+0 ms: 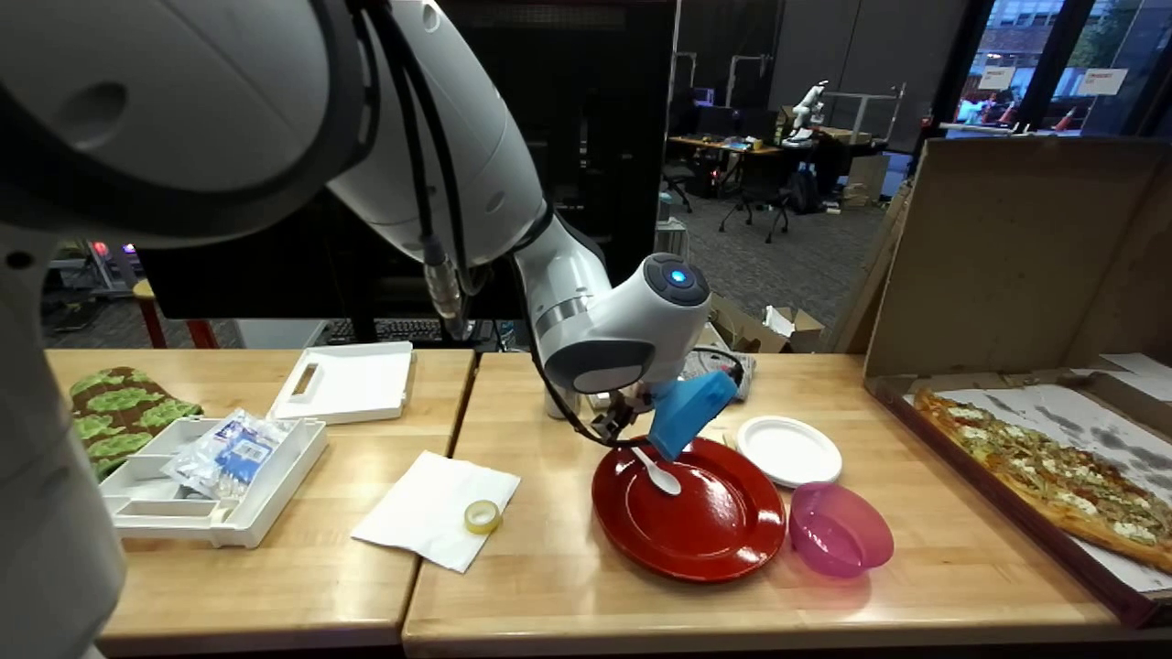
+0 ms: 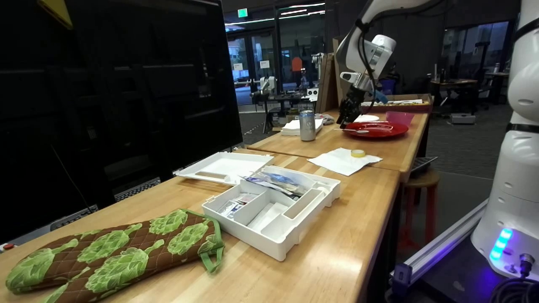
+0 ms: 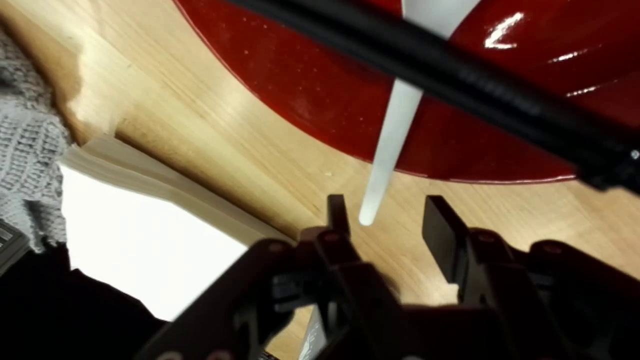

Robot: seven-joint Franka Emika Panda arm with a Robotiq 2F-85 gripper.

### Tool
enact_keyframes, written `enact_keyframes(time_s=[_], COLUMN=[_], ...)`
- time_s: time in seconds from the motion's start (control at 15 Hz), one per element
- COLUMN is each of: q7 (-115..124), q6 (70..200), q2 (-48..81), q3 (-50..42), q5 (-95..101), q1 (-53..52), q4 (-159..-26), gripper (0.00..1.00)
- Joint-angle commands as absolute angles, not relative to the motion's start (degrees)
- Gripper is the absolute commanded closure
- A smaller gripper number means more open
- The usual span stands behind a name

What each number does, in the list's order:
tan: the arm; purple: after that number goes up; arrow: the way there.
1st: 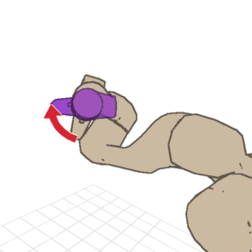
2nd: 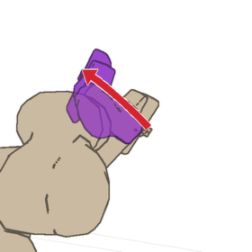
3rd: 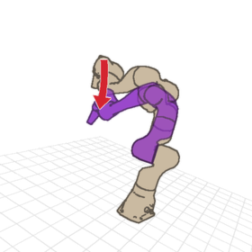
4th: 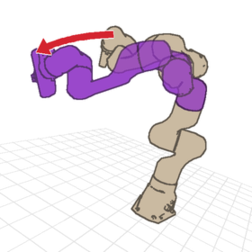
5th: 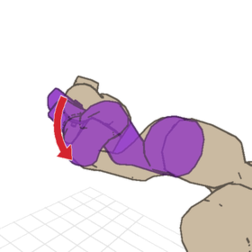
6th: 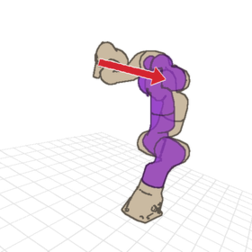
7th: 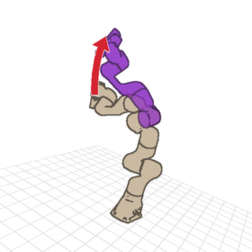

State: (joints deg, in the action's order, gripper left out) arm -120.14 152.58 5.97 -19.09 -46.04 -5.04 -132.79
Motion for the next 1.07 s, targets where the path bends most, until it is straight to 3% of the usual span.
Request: enact_keyframes(time_s=[0.0, 0.2, 0.27, 0.53, 0.6, 1.0], q7=[-121.28, -125.02, -125.64, -125.69, -125.2, -123.86], q6=[153.41, 153.99, 153.65, 152.94, 152.44, 148.86], q2=[3.21, -0.54, -2.17, -8.0, -9.63, -19.49], q3=[-18.65, -17.91, -17.59, -15.64, -10.92, -5.99], q5=[-45.6, -42.01, -39.46, -28.13, -24.68, -4.67], q1=[-5.69, -6.96, -7.5, -9.21, -5.29, -3.29], q4=[-134.07, -136.93, -138.43, -144.32, -145.94, -153.8], gripper=[0.24, 0.04, 0.01, 0.0, 0.0, 0.0])
